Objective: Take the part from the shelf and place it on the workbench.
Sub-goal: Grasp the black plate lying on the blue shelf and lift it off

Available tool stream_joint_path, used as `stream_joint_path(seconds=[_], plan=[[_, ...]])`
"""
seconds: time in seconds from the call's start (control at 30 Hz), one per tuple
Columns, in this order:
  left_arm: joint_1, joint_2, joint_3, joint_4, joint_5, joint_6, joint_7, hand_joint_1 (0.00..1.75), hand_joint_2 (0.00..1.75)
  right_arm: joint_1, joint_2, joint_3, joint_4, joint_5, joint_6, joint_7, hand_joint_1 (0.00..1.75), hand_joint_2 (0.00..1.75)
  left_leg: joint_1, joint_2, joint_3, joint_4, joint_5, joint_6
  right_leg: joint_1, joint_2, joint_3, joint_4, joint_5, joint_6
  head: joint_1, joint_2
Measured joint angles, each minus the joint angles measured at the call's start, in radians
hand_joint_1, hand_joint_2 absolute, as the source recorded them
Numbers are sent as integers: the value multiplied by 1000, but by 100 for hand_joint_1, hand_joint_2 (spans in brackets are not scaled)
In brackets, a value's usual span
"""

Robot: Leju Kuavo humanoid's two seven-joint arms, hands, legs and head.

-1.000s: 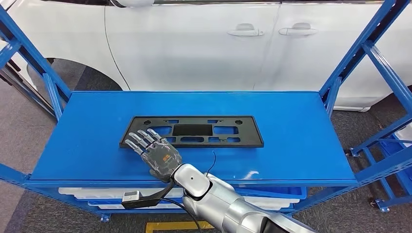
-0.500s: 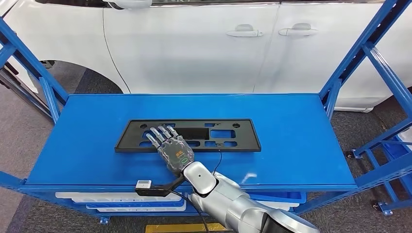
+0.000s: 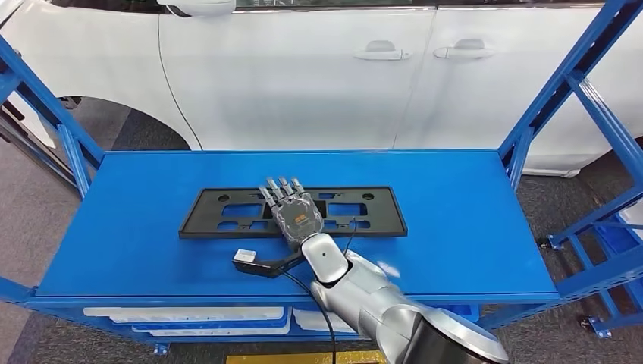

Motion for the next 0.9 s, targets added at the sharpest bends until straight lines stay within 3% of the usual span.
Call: stream_joint_path(seconds=[0.03,0.1,0.17,0.2,0.23,0.27,0.33,0.4,0.47,0.53,0.6,0.67,0.7,0.73,0.77,0.83,0.9], plan=[[0,0,0,0,-2,0,0,0,0,-3,-3,-6,3,0,8,6,175,175,2,1,2,-3,2,6,-1,-1,-4,12,-10,5,1,0],[-3,0,0,0,-4,0,1,0,0,-5,-11,-16,9,-1,24,15,175,175,5,2,5,-9,4,16,-4,-3,-41,94,-58,16,5,0],[-5,1,0,0,-6,-1,2,0,0,-4,-20,-25,16,-2,39,21,175,175,4,2,4,-9,4,21,-9,-4,-113,235,-118,23,7,0],[-5,1,0,0,-8,-1,3,0,0,-2,-26,-30,20,-2,44,24,175,175,3,2,4,-9,3,21,-11,-4,-140,286,-131,25,7,0],[-5,1,0,0,-10,-2,4,0,0,-2,-31,-34,22,-2,46,25,175,175,3,2,5,-9,3,21,-12,-5,-148,298,-123,25,7,0],[-6,1,0,0,-12,-3,5,0,0,-2,-35,-39,24,-3,47,27,175,175,3,1,6,-8,3,20,-14,-6,-135,265,-95,24,7,0],[-8,1,0,0,-15,-6,6,0,0,-5,-41,-50,26,-2,47,29,175,175,3,0,11,-8,1,17,-13,-7,-65,119,-23,16,8,0],[-10,1,0,0,-15,-9,6,0,0,-7,-44,-61,27,0,47,30,175,175,0,-1,11,-6,-2,10,-8,-8,-16,14,13,8,7,0],[-11,2,0,0,-16,-12,5,0,0,-7,-48,-69,28,3,47,29,175,175,-3,-1,11,-7,-2,-2,-4,-8,-11,-4,15,2,6,0],[-12,3,0,0,-16,-17,3,0,0,-7,-50,-76,29,8,48,28,175,175,-1,0,10,-3,-9,-13,-9,-8,-6,-13,20,-7,6,0],[-13,5,0,0,-18,-25,-5,0,0,-7,-50,-82,29,11,48,27,175,175,1,0,-18,62,-50,-22,-14,-10,1,-24,25,-17,4,0],[-12,5,0,0,-24,-32,-22,0,87,-6,-51,-88,29,13,41,20,175,175,3,0,-80,199,-114,-29,-12,-11,2,-24,24,-21,2,0],[-11,5,-1,0,-26,-33,-33,0,131,-5,-52,-93,29,12,34,13,175,175,4,0,-109,256,-133,-32,-12,-11,2,-23,23,-22,2,0],[-10,5,-1,0,-28,-33,-45,0,175,-4,-52,-98,29,7,22,3,175,175,4,0,-123,281,-132,-34,-11,-11,3,-22,21,-23,2,0],[-9,5,-1,0,-28,-33,-57,0,175,-4,-53,-105,29,0,8,-10,175,175,5,1,-117,265,-111,-35,-12,-10,4,-20,19,-22,2,0],[-8,6,0,0,-25,-33,-75,0,175,-4,-52,-127,24,-34,-33,-52,175,175,8,3,-60,138,-41,-35,-12,-8,6,-12,11,-17,2,0],[-7,6,2,0,-14,-35,-92,0,175,-5,-51,-171,5,-116,-87,-151,175,175,7,5,-10,30,-5,-27,-7,-4,2,-1,4,-9,2,0]])
